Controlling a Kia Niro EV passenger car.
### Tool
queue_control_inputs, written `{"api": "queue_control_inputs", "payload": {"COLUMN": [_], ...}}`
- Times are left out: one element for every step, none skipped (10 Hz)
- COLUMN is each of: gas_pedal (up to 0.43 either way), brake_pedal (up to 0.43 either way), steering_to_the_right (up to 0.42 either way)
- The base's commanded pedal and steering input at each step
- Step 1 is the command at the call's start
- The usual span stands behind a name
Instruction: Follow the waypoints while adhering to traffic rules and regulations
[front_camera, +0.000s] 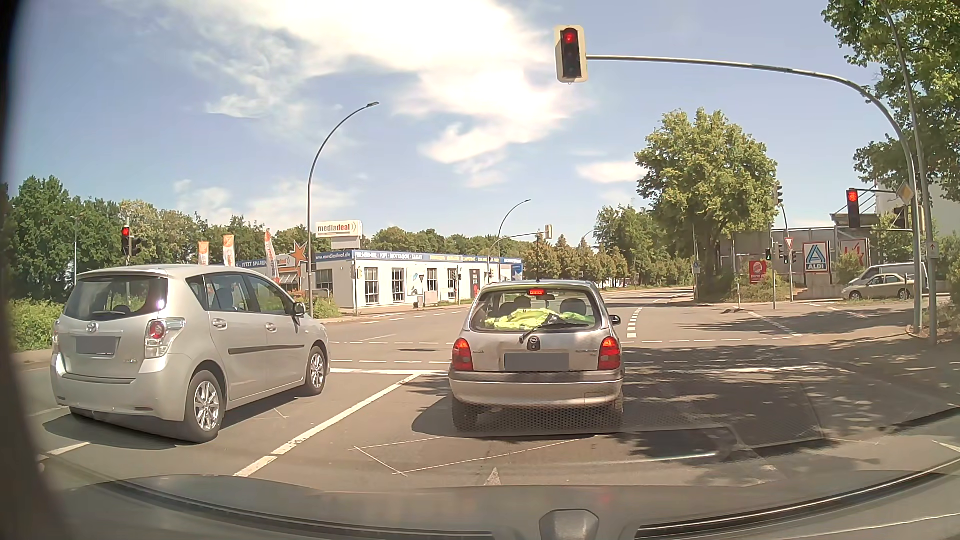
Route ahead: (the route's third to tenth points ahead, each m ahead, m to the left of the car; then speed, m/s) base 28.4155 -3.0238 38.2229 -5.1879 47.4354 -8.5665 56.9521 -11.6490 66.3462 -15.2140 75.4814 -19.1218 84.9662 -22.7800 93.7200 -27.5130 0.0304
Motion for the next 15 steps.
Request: {"api": "queue_control_inputs", "payload": {"gas_pedal": [0.0,0.0,0.0,0.0,0.0,0.0,0.0,0.0,0.0,0.0,0.0,0.0,0.0,0.0,0.0], "brake_pedal": [0.189,0.189,0.189,0.189,0.189,0.189,0.189,0.189,0.189,0.189,0.189,0.189,0.189,0.189,0.189], "steering_to_the_right": [0.029,0.029,0.028,0.029,0.029,0.029,0.029,0.028,0.029,0.028,0.029,0.029,0.028,0.029,0.028]}}
